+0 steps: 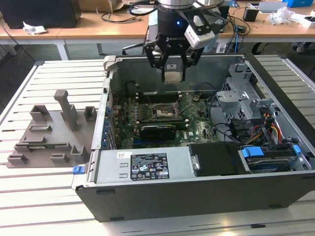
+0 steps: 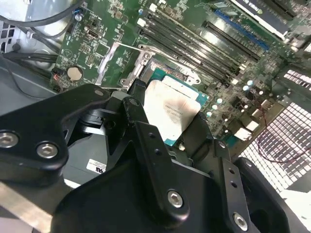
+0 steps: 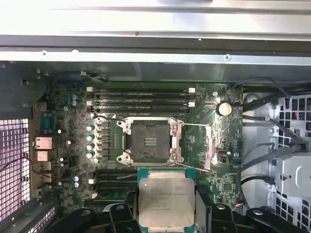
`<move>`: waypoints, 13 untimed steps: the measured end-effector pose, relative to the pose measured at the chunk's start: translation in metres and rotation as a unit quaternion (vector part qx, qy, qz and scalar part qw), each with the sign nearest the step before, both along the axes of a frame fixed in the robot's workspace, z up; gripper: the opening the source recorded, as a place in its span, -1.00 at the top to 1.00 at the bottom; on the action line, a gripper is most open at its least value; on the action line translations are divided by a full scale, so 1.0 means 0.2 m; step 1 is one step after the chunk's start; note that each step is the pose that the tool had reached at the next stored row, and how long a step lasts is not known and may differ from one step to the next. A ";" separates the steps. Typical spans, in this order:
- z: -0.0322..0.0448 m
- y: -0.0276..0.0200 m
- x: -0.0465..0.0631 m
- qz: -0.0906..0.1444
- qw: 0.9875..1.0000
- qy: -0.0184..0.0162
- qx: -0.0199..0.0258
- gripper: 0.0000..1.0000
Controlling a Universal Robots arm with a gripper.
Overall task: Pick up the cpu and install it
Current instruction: 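Pick up the cpu and move it towards the insertion slot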
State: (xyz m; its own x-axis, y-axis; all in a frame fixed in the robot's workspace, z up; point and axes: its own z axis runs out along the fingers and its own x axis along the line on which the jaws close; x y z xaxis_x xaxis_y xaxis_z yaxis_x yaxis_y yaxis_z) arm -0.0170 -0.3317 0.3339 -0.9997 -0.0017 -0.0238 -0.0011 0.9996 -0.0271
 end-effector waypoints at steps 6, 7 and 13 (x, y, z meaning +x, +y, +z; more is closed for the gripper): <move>-0.121 0.044 0.00 0.003 1.000 0.000 0.000 -0.09; -0.134 0.046 0.00 0.003 1.000 0.000 0.000 -0.09; -0.170 0.053 0.00 0.003 1.000 0.000 0.000 -0.09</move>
State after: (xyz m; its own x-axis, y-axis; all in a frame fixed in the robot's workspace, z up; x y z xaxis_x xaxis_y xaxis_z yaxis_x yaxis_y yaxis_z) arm -0.0170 -0.3211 0.2999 -0.9997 -0.0076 -0.0239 -0.0070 0.9996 -0.0272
